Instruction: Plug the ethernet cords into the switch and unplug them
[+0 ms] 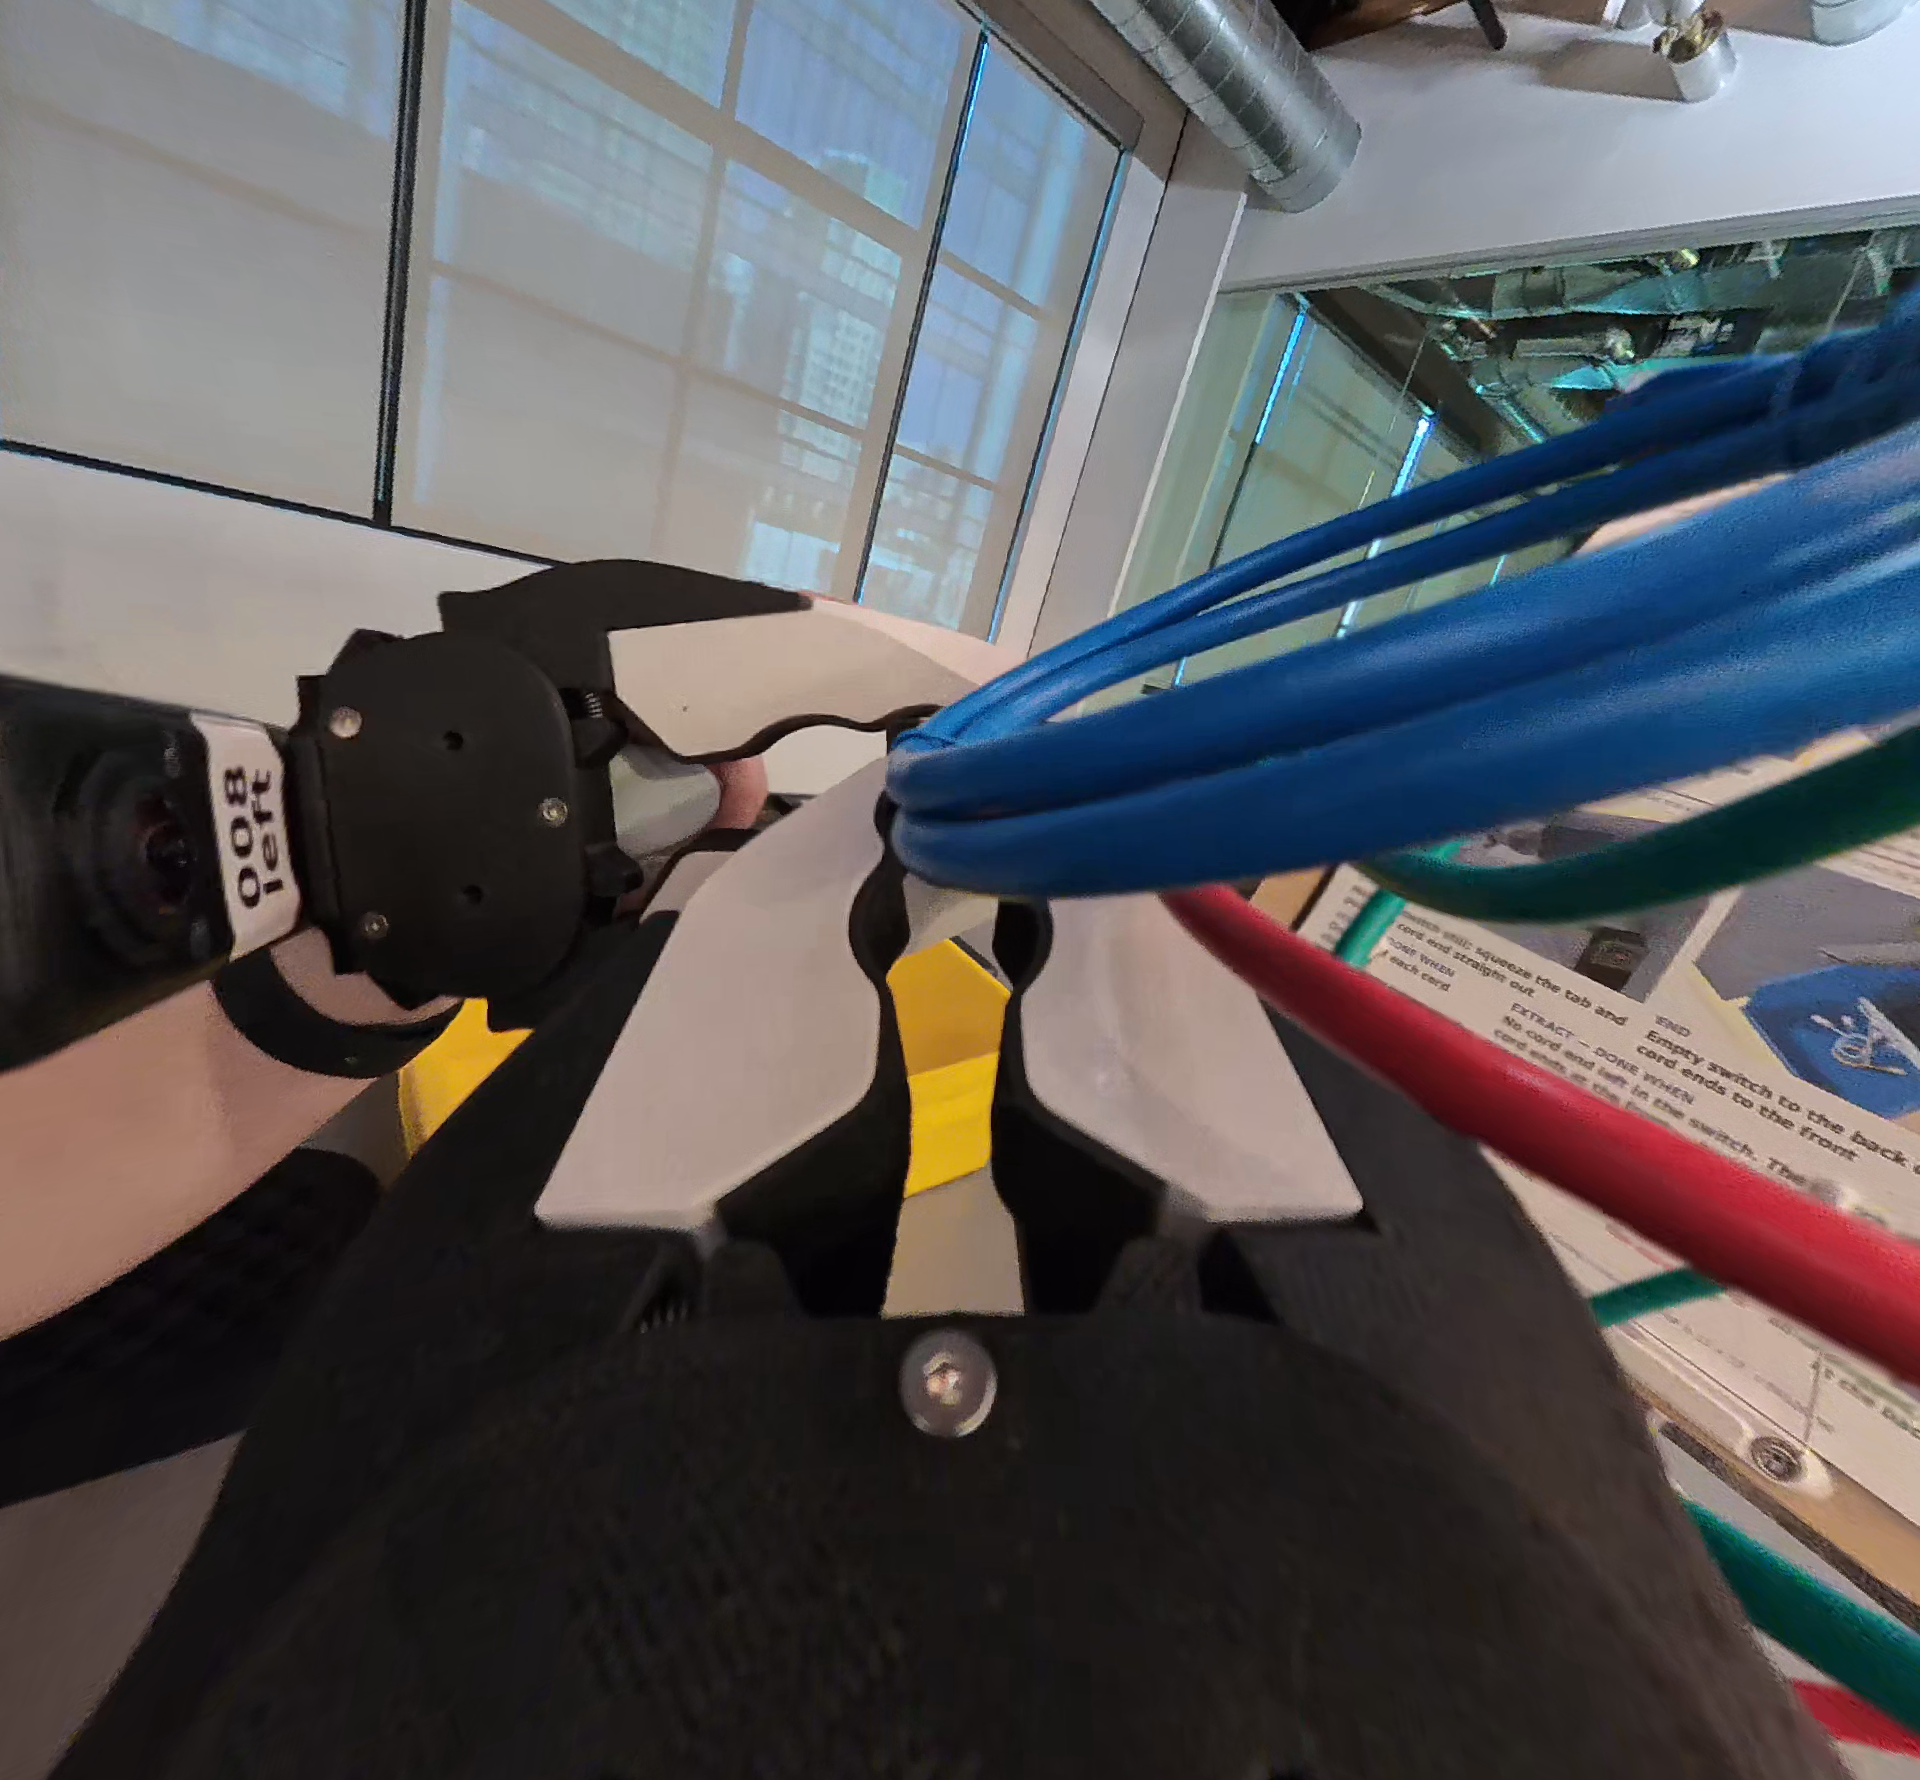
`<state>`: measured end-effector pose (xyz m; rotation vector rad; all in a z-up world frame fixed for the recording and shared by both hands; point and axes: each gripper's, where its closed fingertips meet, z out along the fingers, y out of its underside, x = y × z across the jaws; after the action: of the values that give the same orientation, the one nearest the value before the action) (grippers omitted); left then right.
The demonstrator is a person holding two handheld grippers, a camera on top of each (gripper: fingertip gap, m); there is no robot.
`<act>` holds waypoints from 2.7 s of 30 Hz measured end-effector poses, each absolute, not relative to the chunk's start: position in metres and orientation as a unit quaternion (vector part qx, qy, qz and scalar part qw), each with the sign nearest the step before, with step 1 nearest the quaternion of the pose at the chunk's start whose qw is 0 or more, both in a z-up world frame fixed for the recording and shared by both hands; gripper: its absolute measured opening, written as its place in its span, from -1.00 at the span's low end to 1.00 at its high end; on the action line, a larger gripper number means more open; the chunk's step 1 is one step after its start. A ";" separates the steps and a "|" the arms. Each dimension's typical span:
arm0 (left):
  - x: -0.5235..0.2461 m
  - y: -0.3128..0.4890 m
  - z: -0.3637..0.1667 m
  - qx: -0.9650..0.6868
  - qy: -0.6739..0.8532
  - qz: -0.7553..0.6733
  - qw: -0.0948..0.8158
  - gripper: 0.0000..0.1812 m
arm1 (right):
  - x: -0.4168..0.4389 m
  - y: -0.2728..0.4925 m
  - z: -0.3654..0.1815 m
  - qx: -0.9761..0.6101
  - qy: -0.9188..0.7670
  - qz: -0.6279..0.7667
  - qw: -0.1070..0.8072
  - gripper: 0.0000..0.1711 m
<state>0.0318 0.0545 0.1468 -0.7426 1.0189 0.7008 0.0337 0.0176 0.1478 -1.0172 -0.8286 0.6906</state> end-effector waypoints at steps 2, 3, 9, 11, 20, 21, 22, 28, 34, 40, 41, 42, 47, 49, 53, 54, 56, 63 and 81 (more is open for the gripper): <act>0.031 0.056 0.145 -0.358 0.469 0.291 0.753 -0.69 | 0.034 0.019 0.147 -0.465 -0.378 0.308 0.739 -0.84; 0.031 0.056 0.146 -0.359 0.464 0.281 0.759 -0.66 | 0.035 0.019 0.148 -0.464 -0.376 0.311 0.739 -0.84; 0.029 0.060 0.147 -0.335 0.454 0.322 0.760 -0.57 | 0.041 0.020 0.150 -0.469 -0.371 0.327 0.732 -0.85; 0.026 0.064 0.146 -0.342 0.449 0.335 0.754 -0.58 | 0.041 0.020 0.150 -0.469 -0.375 0.329 0.729 -0.85; 0.017 0.063 0.149 -0.341 0.453 0.368 0.737 -0.70 | 0.035 0.015 0.146 -0.467 -0.389 0.327 0.723 -0.84; 0.016 0.061 0.151 -0.331 0.447 0.377 0.741 -0.70 | 0.034 0.013 0.146 -0.464 -0.390 0.320 0.728 -0.84; 0.015 0.060 0.152 -0.328 0.445 0.381 0.741 -0.70 | 0.033 0.013 0.146 -0.464 -0.393 0.311 0.730 -0.84; 0.017 0.062 0.148 -0.339 0.445 0.384 0.734 -0.71 | 0.035 0.016 0.142 -0.476 -0.393 0.309 0.724 -0.84; 0.022 0.071 0.143 -0.368 0.446 0.346 0.739 -0.69 | 0.038 0.024 0.143 -0.482 -0.388 0.304 0.725 -0.84; 0.023 0.080 0.131 -0.390 0.464 0.290 0.741 -0.57 | 0.059 0.035 0.146 -0.501 -0.370 0.378 0.685 -0.84; 0.020 0.083 0.131 -0.398 0.460 0.282 0.742 -0.54 | 0.064 0.037 0.148 -0.501 -0.366 0.388 0.681 -0.84; 0.016 0.086 0.131 -0.409 0.457 0.275 0.741 -0.54 | 0.070 0.038 0.150 -0.501 -0.365 0.394 0.679 -0.85; 0.010 0.087 0.122 -0.431 0.482 0.182 0.741 -0.46 | 0.085 0.025 0.153 -0.490 -0.400 0.470 0.616 -0.85; 0.023 0.076 0.119 -0.416 0.498 0.121 0.752 -0.45 | 0.089 0.021 0.157 -0.475 -0.393 0.518 0.592 -0.85; 0.051 0.056 0.117 -0.396 0.510 0.041 0.762 -0.40 | 0.091 0.010 0.163 -0.434 -0.376 0.630 0.523 -0.85; 0.055 0.054 0.119 -0.391 0.505 0.035 0.769 -0.40 | 0.090 0.006 0.163 -0.422 -0.376 0.659 0.496 -0.84; 0.062 0.048 0.123 -0.373 0.495 0.027 0.784 -0.45 | 0.087 0.000 0.162 -0.400 -0.371 0.711 0.445 -0.85; 0.057 0.053 0.123 -0.363 0.499 0.118 0.778 -0.65 | 0.086 0.015 0.148 -0.426 -0.350 0.741 0.383 -0.81; 0.042 0.070 0.091 -0.375 0.592 0.250 0.668 -0.67 | 0.057 0.017 0.097 -0.344 -0.646 -0.090 0.675 -0.40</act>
<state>0.0417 0.0702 0.0906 -0.8453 1.3352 0.5645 0.0568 0.0172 0.0971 -0.7747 -1.4539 -0.2019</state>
